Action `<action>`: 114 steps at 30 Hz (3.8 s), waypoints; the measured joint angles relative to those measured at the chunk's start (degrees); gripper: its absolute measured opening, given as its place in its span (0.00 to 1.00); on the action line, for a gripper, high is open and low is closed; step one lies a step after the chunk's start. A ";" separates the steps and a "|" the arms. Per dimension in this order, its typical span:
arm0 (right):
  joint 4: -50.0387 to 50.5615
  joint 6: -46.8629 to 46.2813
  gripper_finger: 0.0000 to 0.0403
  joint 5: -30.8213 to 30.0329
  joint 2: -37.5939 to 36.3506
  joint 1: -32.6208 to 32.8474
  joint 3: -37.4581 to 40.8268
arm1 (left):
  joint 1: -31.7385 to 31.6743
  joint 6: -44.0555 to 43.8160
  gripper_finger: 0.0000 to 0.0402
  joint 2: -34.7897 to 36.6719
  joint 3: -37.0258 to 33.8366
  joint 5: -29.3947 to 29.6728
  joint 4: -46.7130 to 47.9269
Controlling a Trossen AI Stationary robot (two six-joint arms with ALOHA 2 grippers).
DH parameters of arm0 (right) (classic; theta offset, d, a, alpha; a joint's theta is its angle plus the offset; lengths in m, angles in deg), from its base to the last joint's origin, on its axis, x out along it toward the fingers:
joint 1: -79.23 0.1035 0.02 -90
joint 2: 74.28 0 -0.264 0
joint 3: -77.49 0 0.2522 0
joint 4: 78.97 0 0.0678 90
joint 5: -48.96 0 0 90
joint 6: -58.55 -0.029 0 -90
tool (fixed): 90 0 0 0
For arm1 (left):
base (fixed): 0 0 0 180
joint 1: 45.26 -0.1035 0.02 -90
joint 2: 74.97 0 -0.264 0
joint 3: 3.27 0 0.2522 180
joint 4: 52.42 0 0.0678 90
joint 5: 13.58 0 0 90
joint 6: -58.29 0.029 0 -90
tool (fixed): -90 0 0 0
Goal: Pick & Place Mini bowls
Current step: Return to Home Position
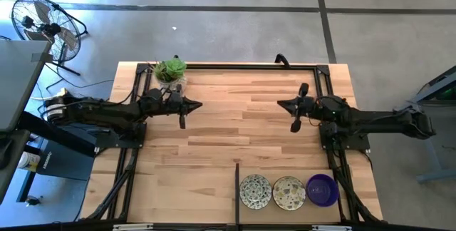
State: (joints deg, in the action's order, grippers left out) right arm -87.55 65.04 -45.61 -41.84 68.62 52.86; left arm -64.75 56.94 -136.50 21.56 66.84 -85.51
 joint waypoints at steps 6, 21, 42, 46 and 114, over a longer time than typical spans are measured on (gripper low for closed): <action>0.82 -0.25 0.00 -4.15 -6.22 0.00 3.46 | 0.00 0.04 0.00 4.73 0.00 0.22 5.50; 7.68 -0.86 0.00 -5.79 -13.11 0.00 3.65 | 0.00 -0.76 0.00 7.09 -5.64 2.94 -0.11; 21.70 -3.49 0.00 -0.87 -23.97 -1.65 3.63 | 0.00 0.29 0.00 27.51 -10.08 4.13 13.87; 21.77 -3.22 0.00 1.23 -25.68 -4.29 3.85 | 0.00 1.08 0.00 30.98 -10.12 4.12 17.44; 19.20 -6.49 0.00 -1.09 -29.81 -13.14 10.36 | 0.02 -7.95 0.00 60.80 -10.40 8.95 46.56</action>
State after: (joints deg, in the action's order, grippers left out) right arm -68.35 58.55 -46.69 -71.65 55.48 63.22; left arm -64.73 48.99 -75.70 11.16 75.80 -38.95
